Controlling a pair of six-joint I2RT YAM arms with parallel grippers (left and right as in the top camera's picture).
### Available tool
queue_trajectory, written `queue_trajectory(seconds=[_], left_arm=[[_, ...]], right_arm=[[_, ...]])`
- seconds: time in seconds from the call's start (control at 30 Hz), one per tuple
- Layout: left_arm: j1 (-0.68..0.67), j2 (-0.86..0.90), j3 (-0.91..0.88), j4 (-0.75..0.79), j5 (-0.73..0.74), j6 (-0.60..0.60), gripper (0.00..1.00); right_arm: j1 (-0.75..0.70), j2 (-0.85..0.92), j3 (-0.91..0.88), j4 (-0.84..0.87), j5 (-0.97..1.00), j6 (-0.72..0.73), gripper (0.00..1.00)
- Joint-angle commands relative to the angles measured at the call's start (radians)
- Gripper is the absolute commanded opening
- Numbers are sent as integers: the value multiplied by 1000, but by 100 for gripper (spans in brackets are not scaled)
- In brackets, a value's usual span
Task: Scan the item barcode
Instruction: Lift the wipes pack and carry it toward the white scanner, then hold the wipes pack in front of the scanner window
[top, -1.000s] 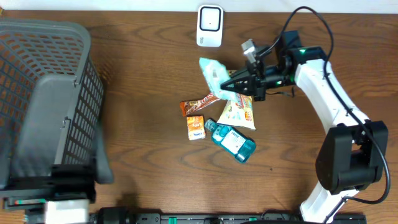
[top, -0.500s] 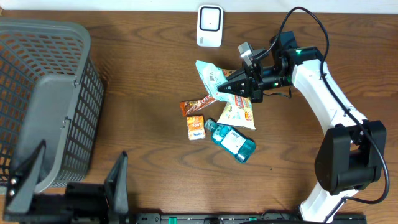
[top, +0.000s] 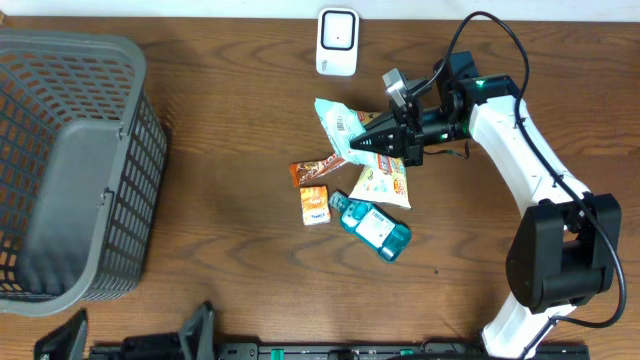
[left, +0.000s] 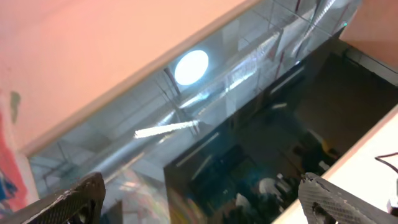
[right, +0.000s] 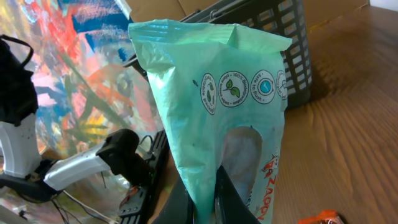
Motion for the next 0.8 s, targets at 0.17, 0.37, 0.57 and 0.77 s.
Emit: queue_trajectory(seconds=[0.17, 0.37, 0.57, 0.77], left_arm=[[-3, -2, -5, 0, -173, -39, 99], [-3, -2, -5, 22, -390, -339, 99], [-3, -1, -10, -55, -395, -360, 99], [-3, -1, -10, -122, -396, -359, 99]], right_arm=[[27, -10, 2, 21, 144, 48, 1], [29, -10, 2, 226, 441, 415, 1], [66, -10, 4, 494, 933, 772, 1], [165, -10, 4, 654, 1444, 808, 1]])
